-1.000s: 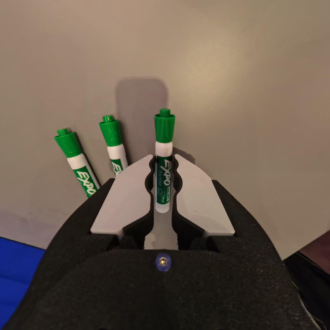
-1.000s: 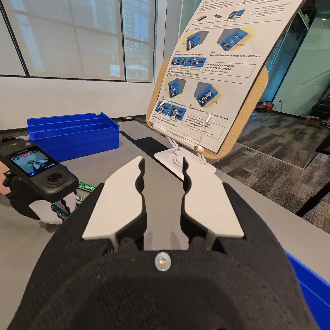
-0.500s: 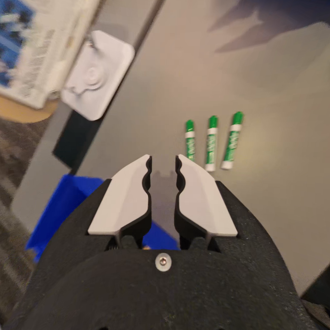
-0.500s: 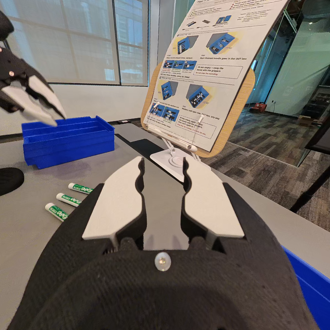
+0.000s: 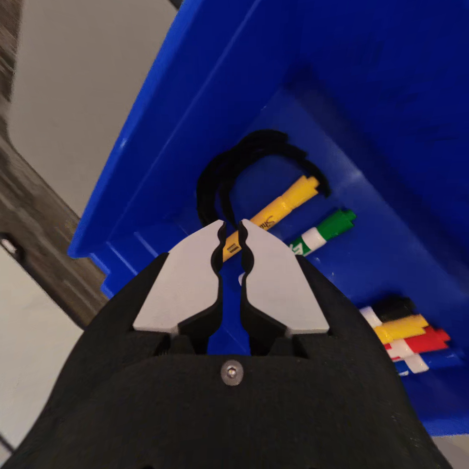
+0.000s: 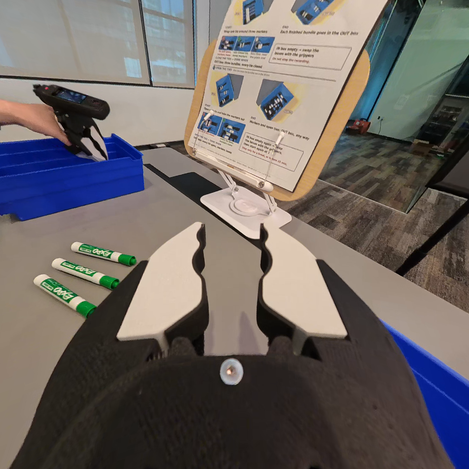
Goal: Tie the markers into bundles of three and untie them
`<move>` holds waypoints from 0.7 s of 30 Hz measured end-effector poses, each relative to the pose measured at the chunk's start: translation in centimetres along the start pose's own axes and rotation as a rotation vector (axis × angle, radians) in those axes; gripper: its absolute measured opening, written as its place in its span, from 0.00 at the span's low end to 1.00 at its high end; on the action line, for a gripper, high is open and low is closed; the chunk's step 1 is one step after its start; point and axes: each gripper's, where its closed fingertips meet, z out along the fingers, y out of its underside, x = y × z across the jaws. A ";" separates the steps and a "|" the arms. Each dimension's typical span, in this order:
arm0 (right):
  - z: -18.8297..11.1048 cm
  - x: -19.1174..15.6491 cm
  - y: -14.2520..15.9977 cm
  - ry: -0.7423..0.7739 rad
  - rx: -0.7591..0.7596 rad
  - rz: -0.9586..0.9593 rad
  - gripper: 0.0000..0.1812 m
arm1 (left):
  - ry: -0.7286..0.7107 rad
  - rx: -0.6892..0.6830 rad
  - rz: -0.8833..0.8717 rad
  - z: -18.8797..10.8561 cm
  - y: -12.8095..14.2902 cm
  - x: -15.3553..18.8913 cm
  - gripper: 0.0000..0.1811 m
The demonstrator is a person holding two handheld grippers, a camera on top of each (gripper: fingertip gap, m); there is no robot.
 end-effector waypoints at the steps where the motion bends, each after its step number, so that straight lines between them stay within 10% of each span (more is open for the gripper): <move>1: 0.1 0.2 0.4 0.006 -0.013 0.002 0.23 | 0.020 -0.012 -0.033 0.6 0.1 -0.4 0.05; 21: 0.9 0.3 1.7 0.008 -0.078 -0.011 0.23 | 0.139 -0.103 -0.033 4.1 0.2 -0.3 0.07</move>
